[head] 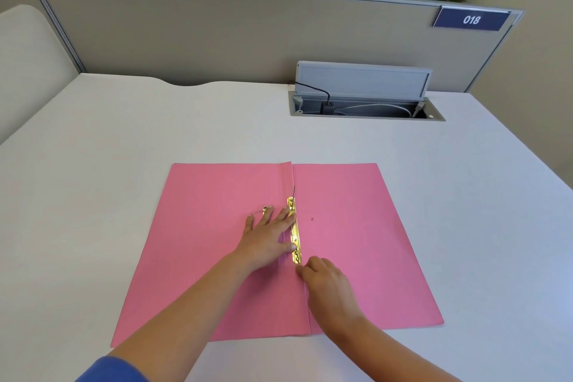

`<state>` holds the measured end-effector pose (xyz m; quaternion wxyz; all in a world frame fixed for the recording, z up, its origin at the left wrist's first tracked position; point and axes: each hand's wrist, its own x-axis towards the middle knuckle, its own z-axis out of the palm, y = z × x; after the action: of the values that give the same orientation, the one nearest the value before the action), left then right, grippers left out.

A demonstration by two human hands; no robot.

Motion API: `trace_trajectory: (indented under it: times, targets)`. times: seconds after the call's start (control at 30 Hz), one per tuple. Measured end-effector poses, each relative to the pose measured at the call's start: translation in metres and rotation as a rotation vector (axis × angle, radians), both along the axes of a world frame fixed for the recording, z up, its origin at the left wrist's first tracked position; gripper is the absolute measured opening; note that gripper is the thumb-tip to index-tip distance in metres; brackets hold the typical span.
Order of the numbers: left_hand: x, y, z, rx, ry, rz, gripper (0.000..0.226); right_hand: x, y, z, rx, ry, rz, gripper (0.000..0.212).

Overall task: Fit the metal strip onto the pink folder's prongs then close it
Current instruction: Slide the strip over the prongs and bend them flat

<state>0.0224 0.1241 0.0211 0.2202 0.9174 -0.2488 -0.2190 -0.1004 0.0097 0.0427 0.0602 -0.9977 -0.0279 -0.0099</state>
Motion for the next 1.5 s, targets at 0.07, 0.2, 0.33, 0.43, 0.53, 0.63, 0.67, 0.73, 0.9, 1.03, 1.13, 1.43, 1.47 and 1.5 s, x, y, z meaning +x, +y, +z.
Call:
trace_trajectory:
  times: [0.07,0.2,0.33,0.43,0.53,0.63,0.67,0.73,0.9,1.03,1.13,1.43,1.47,1.5]
  targets:
    - [0.000,0.000,0.000,0.008,-0.001,-0.002,0.071,0.000,-0.004,0.000,0.027,-0.005,0.010,0.035]
    - [-0.001,0.001,0.001,0.006,0.005,-0.009,0.070,0.006,-0.017,-0.003,0.211,0.136,-0.006,0.033]
    - [0.001,0.000,0.001,0.038,-0.012,-0.023,0.069,0.028,-0.028,0.011,0.628,0.174,-0.222,0.024]
    - [0.001,0.000,0.001,0.062,-0.024,-0.034,0.068,0.062,-0.041,0.020,0.852,0.184,-0.374,0.023]
    - [0.001,0.000,0.003,0.069,-0.024,-0.041,0.068,0.094,-0.050,0.023,0.859,0.197,-0.308,0.031]
    - [0.001,-0.001,0.006,0.067,-0.015,-0.042,0.067,0.117,-0.049,0.024,0.802,0.230,-0.194,0.036]
    - [0.000,-0.001,0.007,0.068,-0.013,-0.044,0.067,0.123,-0.047,0.025,0.800,0.236,-0.167,0.034]
    - [0.000,0.000,0.008,0.068,-0.010,-0.047,0.067,0.134,-0.045,0.025,0.791,0.253,-0.133,0.027]
    - [-0.001,0.000,0.007,0.044,-0.002,-0.038,0.067,0.148,-0.045,0.020,0.707,0.249,-0.145,0.017]
    - [0.000,0.001,0.005,0.042,0.000,-0.035,0.068,0.153,-0.049,0.016,0.686,0.226,-0.172,0.013]
    - [-0.001,0.001,0.004,0.035,-0.005,-0.030,0.067,0.157,-0.050,0.013,0.673,0.210,-0.189,0.013]
    - [-0.001,0.000,0.007,0.048,0.001,-0.033,0.066,0.162,-0.046,0.004,0.631,0.156,-0.217,0.006]
    - [-0.001,-0.001,0.007,0.048,0.003,-0.033,0.066,0.162,-0.045,0.005,0.622,0.157,-0.208,0.005]
    - [-0.001,-0.001,0.008,0.047,0.006,-0.034,0.066,0.162,-0.045,0.006,0.610,0.163,-0.198,0.005]
